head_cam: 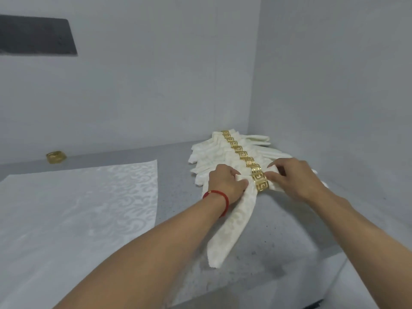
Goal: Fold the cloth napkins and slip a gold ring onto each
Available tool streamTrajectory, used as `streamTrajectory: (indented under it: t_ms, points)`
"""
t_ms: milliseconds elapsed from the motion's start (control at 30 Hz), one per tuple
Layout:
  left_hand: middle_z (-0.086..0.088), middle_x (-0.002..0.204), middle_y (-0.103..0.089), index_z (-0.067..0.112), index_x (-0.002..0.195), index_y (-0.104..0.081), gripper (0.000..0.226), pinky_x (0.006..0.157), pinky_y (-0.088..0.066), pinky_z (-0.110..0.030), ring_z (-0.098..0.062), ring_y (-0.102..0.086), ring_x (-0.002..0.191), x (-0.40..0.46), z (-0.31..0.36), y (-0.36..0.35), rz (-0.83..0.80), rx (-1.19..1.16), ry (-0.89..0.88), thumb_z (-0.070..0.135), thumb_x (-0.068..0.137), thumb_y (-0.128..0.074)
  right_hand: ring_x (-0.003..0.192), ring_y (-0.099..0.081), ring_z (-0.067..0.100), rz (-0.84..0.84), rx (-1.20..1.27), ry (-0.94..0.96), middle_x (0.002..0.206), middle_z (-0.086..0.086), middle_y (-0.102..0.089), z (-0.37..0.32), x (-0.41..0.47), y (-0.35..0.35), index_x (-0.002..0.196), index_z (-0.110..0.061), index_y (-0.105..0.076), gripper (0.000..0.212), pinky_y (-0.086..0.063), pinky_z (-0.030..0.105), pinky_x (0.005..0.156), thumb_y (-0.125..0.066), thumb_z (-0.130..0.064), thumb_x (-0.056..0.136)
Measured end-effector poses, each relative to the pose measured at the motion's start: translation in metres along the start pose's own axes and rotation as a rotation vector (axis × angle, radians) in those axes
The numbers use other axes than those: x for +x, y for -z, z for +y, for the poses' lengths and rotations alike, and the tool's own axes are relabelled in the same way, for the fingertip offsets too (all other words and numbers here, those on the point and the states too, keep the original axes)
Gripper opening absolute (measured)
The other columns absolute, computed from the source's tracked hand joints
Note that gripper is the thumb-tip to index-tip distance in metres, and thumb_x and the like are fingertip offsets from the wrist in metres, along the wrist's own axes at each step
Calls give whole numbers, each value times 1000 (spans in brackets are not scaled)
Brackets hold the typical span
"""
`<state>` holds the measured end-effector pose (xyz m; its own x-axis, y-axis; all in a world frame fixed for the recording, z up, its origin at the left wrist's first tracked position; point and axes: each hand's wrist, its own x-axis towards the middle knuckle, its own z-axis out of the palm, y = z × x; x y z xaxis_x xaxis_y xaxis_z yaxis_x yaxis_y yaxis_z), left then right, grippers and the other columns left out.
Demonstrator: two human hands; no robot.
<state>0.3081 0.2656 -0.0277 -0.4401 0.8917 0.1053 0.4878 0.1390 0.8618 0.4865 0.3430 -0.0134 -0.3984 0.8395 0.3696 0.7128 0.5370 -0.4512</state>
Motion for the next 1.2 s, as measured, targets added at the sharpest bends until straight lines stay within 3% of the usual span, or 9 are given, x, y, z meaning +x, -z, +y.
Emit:
streamTrajectory:
  t_ms: [167, 367, 500, 633, 867, 967, 1067, 1133, 1200]
  points:
    - [-6, 120, -59, 17, 116, -66, 31, 92, -49, -29, -23, -59, 109, 25, 5, -25, 2, 207, -125, 23, 86, -67, 101, -65, 34, 114, -24, -16, 98, 9, -74, 28, 10, -26, 112, -12, -71, 23, -47, 39, 83, -66, -27, 96]
    - [-9, 117, -62, 10, 113, -64, 26, 94, -48, -34, -26, -56, 112, 40, 0, -35, 8, 362, -190, 19, 89, -63, 107, -61, 34, 150, -34, -20, 113, 12, -67, 42, 5, -57, 137, -13, -47, 41, -46, 41, 80, -56, -29, 101]
    - [-8, 114, -60, 14, 118, -57, 30, 91, -47, -33, -25, -56, 107, 38, -7, -36, 30, 319, -200, 20, 89, -61, 99, -60, 34, 280, -246, 107, 108, 12, -64, 43, 4, -65, 131, -11, -52, 37, -46, 45, 80, -56, -15, 94]
    - [-4, 111, -59, 15, 114, -58, 25, 87, -45, -29, -22, -56, 103, 29, -8, -24, 55, 256, -239, 19, 89, -59, 96, -57, 34, 341, -243, 106, 107, 13, -61, 42, -3, -62, 128, -9, -54, 39, -46, 47, 79, -57, -10, 90]
    - [10, 97, -54, 21, 103, -64, 29, 78, -28, -13, -8, -47, 91, -28, -60, 94, 211, 389, -479, 4, 79, -60, 100, -55, 29, 447, -201, 358, 114, 7, -61, -42, -40, -54, 119, -10, -60, 35, -42, 43, 82, -53, -10, 86]
    - [14, 95, -57, 26, 101, -64, 27, 81, -33, -13, -11, -50, 96, -71, -101, 160, 260, 489, -357, 7, 82, -59, 84, -54, 24, 356, -81, 619, 99, 4, -62, -109, -61, -71, 101, -12, -64, 24, -41, 39, 74, -49, -5, 84]
    - [10, 115, -57, 33, 114, -62, 23, 90, -40, -35, -20, -48, 115, -125, -145, 209, 358, 773, -196, 34, 92, -53, 76, -57, 27, 126, -58, 729, 98, 3, -66, -180, -73, -108, 99, -15, -67, 24, -46, 39, 67, -53, -3, 83]
    - [8, 143, -45, 44, 135, -46, 42, 102, -35, -45, -23, -37, 133, -152, -166, 226, 244, 973, -69, 55, 98, -29, 110, -61, 29, -98, -71, 673, 134, 1, -62, -215, -77, -139, 128, -20, -63, 38, -49, 40, 90, -53, -11, 92]
    - [11, 164, -11, 57, 149, -14, 51, 120, -9, -51, -20, -7, 151, -162, -184, 241, 7, 946, 12, 62, 98, -8, 142, -41, 24, -297, -140, 606, 157, 2, -42, -235, -79, -159, 151, -22, -44, 46, -36, 40, 113, -41, -22, 105]
